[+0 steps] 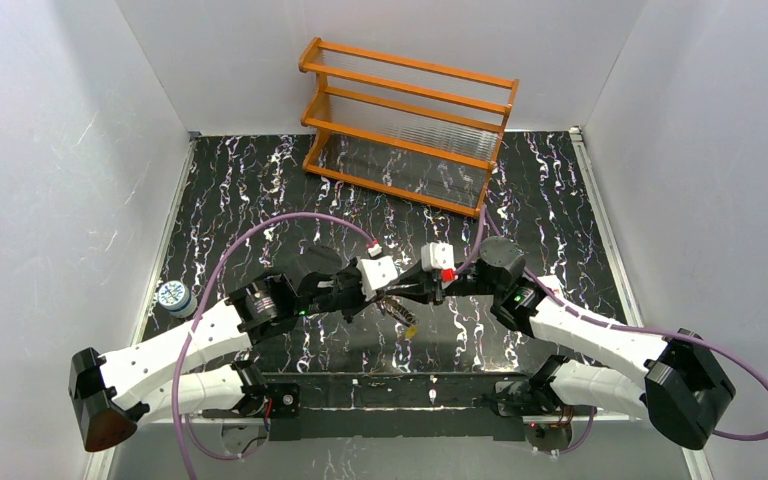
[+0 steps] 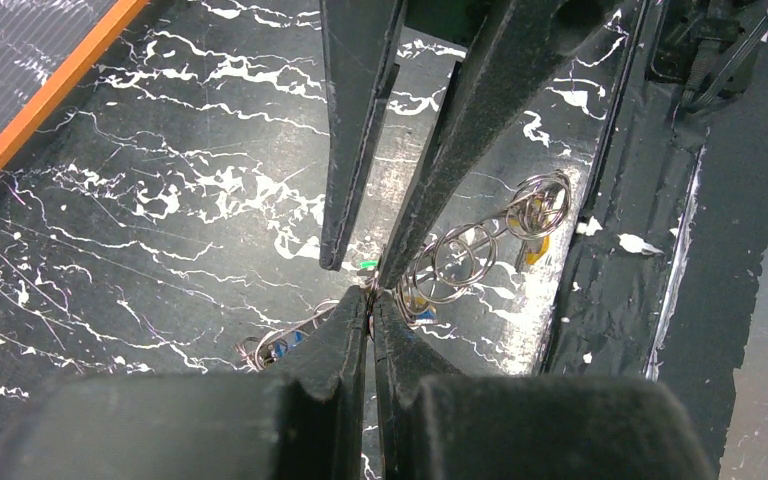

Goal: Put the keys on the keyring
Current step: Adjust the key on the keyring.

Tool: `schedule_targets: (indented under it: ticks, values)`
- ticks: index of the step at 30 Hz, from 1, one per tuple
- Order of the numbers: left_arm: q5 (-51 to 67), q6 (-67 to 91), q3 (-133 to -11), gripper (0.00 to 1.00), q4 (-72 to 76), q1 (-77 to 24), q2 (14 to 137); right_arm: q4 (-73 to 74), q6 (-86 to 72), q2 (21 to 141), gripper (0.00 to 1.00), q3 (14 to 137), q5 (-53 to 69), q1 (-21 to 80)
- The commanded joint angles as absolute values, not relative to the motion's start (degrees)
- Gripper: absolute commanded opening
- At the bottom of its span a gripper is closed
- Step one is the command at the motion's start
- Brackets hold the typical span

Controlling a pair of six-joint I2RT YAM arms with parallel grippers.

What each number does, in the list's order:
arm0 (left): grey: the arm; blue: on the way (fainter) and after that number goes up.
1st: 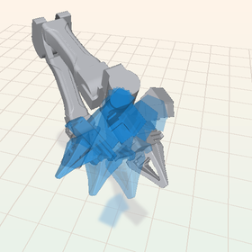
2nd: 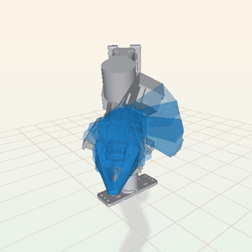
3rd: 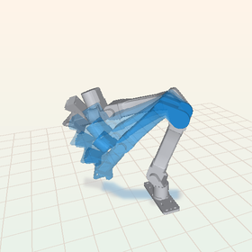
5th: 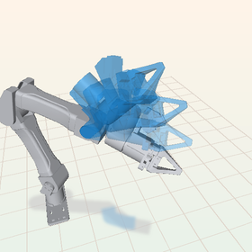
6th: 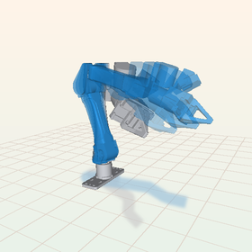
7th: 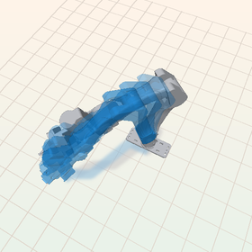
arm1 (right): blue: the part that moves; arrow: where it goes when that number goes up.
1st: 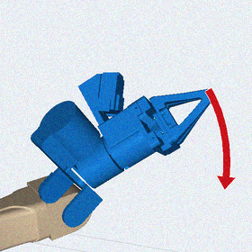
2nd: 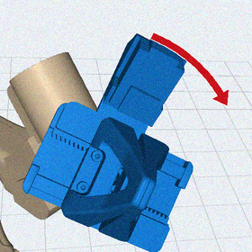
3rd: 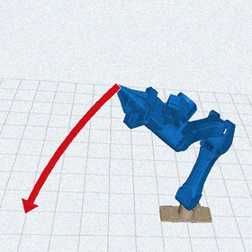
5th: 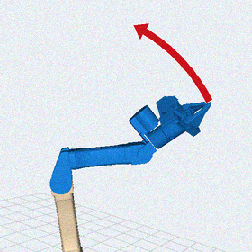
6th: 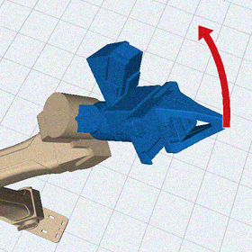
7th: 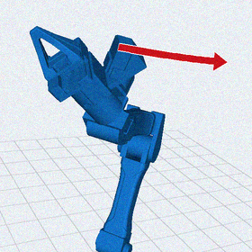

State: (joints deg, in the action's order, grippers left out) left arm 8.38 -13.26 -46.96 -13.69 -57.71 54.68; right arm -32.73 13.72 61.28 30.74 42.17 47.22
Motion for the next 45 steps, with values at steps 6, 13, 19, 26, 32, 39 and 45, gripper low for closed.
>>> schedule_targets:
  ticks: [6, 13, 19, 26, 32, 39, 45]
  values:
    - [9.8, -13.3, -46.7, 0.0, -11.6, -57.5, 52.9, -30.0, 15.2, 62.5, 0.16, 32.9, 41.5, 47.3]
    - [10.3, -13.4, -46.8, 0.0, -11.4, -57.5, 52.5, -27.3, 16.3, 63.5, 0.21, 34.0, 41.3, 47.3]
    - [10.6, -13.5, -46.7, 0.0, -11.1, -57.5, 52.4, -26.5, 16.8, 64.0, 0.23, 34.2, 41.3, 47.2]
    - [10.8, -13.4, -46.6, 0.0, -11.1, -57.5, 52.6, -26.5, 16.8, 64.2, 0.15, 35.3, 42.4, 47.3]
    - [11.1, -13.5, -46.7, 0.0, -11.1, -57.5, 53.1, -28.1, 16.3, 63.7, 0.29, 35.3, 42.6, 47.5]
    - [11.5, -13.6, -47.3, 0.0, -11.3, -57.5, 53.9, -27.3, 16.5, 64.9, 0.01, 36.4, 44.5, 47.6]
    - [9.6, -13.2, -46.3, 0.16, -10.8, -57.5, 52.9, -28.6, 16.4, 62.6, 0.01, 35.2, 42.2, 47.6]
